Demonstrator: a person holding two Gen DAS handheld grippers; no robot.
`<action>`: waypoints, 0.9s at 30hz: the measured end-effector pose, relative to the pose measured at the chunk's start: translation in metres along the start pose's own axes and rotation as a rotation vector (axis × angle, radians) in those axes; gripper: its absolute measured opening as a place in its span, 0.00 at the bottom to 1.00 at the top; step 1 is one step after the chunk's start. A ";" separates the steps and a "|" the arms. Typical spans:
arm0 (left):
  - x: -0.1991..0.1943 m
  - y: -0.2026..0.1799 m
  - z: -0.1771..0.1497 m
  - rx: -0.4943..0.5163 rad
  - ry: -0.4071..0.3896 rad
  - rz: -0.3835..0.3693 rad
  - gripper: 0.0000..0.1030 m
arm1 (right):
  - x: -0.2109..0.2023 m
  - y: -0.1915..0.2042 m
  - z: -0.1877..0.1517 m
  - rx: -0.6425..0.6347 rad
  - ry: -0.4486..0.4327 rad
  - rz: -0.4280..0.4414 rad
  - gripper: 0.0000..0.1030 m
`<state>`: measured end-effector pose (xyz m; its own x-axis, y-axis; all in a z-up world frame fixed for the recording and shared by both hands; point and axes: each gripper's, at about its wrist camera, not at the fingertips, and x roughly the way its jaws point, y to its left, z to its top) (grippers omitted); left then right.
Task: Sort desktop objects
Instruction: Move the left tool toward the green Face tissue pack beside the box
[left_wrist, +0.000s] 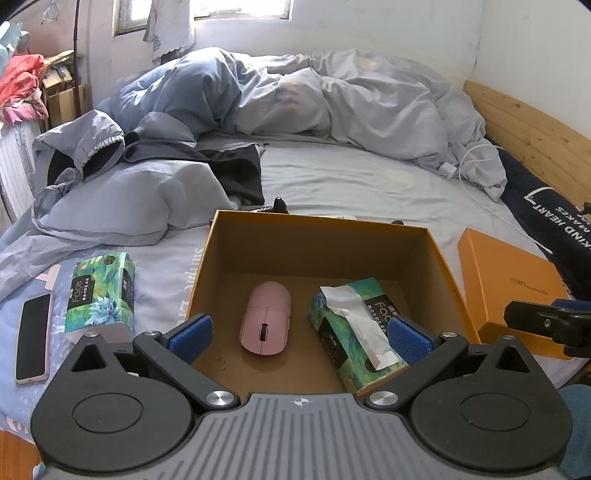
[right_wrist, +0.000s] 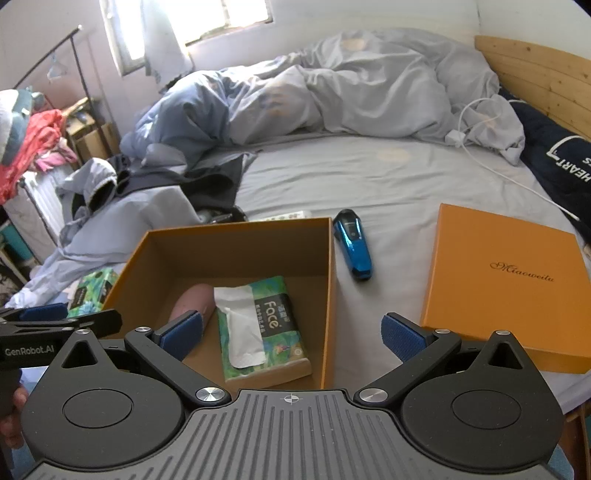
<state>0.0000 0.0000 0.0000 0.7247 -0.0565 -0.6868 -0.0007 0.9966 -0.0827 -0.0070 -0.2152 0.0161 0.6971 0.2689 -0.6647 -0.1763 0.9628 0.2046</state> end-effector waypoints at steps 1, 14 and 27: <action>0.000 0.000 0.000 0.000 -0.001 0.002 1.00 | 0.000 0.000 0.000 -0.001 0.000 0.003 1.00; 0.000 0.000 -0.001 0.002 -0.009 0.028 1.00 | -0.008 0.005 0.002 -0.011 -0.005 0.017 1.00; -0.008 0.011 0.004 -0.017 -0.031 0.051 1.00 | -0.016 0.004 0.007 0.015 -0.020 0.050 1.00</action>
<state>-0.0031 0.0114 0.0077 0.7446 -0.0030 -0.6675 -0.0498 0.9970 -0.0601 -0.0139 -0.2157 0.0325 0.7015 0.3155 -0.6391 -0.2005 0.9478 0.2478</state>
